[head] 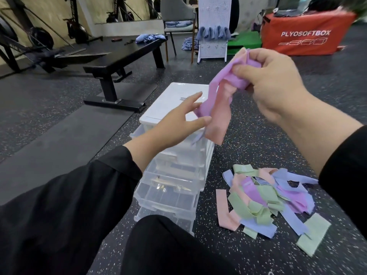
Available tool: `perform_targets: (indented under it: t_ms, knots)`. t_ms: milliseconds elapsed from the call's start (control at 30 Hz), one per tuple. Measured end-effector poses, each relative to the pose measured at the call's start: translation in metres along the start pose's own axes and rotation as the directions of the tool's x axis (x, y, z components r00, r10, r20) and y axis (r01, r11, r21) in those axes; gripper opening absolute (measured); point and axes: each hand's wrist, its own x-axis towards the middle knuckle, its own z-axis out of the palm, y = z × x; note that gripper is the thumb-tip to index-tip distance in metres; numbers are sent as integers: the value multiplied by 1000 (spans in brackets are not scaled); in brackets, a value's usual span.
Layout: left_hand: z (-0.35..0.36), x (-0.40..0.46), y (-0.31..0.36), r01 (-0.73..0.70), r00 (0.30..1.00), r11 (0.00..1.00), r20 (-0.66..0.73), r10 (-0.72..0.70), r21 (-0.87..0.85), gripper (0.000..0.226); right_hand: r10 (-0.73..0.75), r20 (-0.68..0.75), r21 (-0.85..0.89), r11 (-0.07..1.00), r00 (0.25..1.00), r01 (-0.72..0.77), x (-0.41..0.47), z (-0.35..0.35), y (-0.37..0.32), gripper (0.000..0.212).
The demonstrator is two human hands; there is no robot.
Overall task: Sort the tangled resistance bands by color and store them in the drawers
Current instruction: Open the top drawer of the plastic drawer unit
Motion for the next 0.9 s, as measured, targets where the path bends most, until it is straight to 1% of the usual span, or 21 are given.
perform_targets:
  t_ms: [33, 67, 100, 133, 200, 233, 300, 367, 400, 467, 500, 567, 667, 733, 800, 867, 900]
  knots:
    - [8, 3, 8, -33, 999, 999, 6, 33, -2, 76, -10, -2, -2, 1000, 1000, 10, -2, -6, -5, 17]
    - [18, 6, 16, -58, 998, 998, 8, 58, -27, 73, -17, -2, -1, 1000, 1000, 17, -4, -12, -10, 17]
    - [30, 7, 25, -70, 997, 995, 6, 71, -73, 61, -16, -3, 6, 1000, 1000, 16, -7, -20, -13, 17]
    - [43, 9, 33, -72, 997, 991, -9, 72, -115, 44, -11, -5, 11, 1000, 1000, 12, -12, -27, -14, 17]
    - [71, 11, 42, -54, 998, 980, -47, 46, -190, 15, 5, -17, 2, 1000, 1000, -5, -23, -44, -13, 17]
    - [85, 10, 45, -40, 998, 968, -46, 30, -248, 4, 12, -28, -11, 1000, 1000, -13, -29, -55, -12, 18]
    - [109, 11, 49, -26, 999, 952, -52, 10, -305, 5, 22, -56, -39, 999, 998, -24, -40, -76, -9, 19]
    - [129, 16, 50, -15, 999, 967, -48, 2, -256, 7, 40, -101, -58, 997, 994, -46, -50, -98, -7, 18]
    - [137, 20, 48, -5, 1000, 972, -25, -1, -236, 10, 48, -125, -64, 996, 991, -56, -54, -109, -6, 19]
    - [154, 24, 50, -7, 1000, 979, 3, 8, -203, 11, 63, -168, -73, 994, 984, -76, -63, -125, 3, 22]
    - [163, 26, 50, -4, 1000, 984, -5, 4, -180, 13, 79, -186, -83, 992, 979, -96, -68, -132, 12, 24]
    - [179, 29, 43, 24, 1000, 988, -10, -26, -151, 19, 134, -209, -114, 981, 969, -160, -78, -144, 35, 26]
    - [206, 31, 18, 80, 994, 991, 81, -71, -109, 7, 228, -263, -163, 947, 937, -276, -95, -168, 83, 27]
    - [228, 32, 0, 94, 990, 995, 113, -89, -40, 7, 282, -321, -171, 922, 904, -348, -105, -183, 116, 24]
    - [251, 31, -15, 103, 985, 995, 144, -100, -14, 8, 324, -362, -151, 905, 874, -399, -114, -196, 144, 21]
    - [273, 31, -27, 114, 978, 993, 174, -115, 16, 5, 355, -367, -176, 881, 860, -439, -123, -205, 170, 28]
    - [283, 33, -38, 131, 971, 990, 194, -137, 44, 16, 383, -358, -224, 850, 852, -477, -127, -211, 185, 37]
